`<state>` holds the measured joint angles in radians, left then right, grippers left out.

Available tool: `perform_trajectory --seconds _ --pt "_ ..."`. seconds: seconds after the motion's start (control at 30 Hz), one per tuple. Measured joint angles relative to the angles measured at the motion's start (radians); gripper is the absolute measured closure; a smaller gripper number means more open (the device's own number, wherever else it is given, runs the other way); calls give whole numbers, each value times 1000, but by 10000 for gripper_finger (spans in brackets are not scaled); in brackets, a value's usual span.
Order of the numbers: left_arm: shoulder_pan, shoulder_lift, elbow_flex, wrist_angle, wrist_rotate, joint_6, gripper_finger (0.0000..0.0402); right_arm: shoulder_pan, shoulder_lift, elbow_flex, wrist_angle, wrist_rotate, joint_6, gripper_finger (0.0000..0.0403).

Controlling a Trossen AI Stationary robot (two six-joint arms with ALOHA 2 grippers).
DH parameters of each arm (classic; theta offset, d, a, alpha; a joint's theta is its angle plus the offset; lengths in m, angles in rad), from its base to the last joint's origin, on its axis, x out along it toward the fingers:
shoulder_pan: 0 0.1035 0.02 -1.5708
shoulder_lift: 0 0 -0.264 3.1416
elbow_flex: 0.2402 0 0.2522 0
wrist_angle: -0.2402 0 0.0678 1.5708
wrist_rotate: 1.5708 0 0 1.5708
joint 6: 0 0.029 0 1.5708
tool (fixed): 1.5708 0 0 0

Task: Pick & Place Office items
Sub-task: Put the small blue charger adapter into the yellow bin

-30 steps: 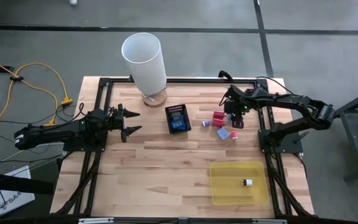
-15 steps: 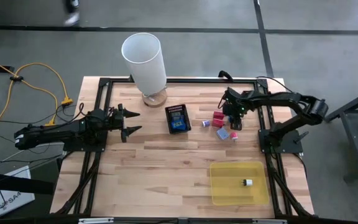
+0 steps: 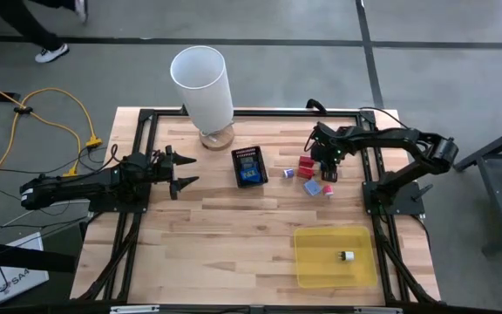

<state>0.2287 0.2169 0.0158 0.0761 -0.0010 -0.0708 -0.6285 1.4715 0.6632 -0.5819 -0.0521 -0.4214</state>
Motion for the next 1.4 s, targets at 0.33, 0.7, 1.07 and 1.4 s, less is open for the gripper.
perform_trajectory --seconds 0.33,0.7,1.07,1.4 --pt "0 0 0 0 0 0 94 0 0 1 -1 1 0 261" --pt "0 0 0 0 0 0 94 0 0 2 -3 1 2 271" --pt "0 0 0 0 0 0 94 0 -1 2 -4 6 6 272" --pt "0 0 0 0 0 0 94 0 -62 21 -45 32 7 271"
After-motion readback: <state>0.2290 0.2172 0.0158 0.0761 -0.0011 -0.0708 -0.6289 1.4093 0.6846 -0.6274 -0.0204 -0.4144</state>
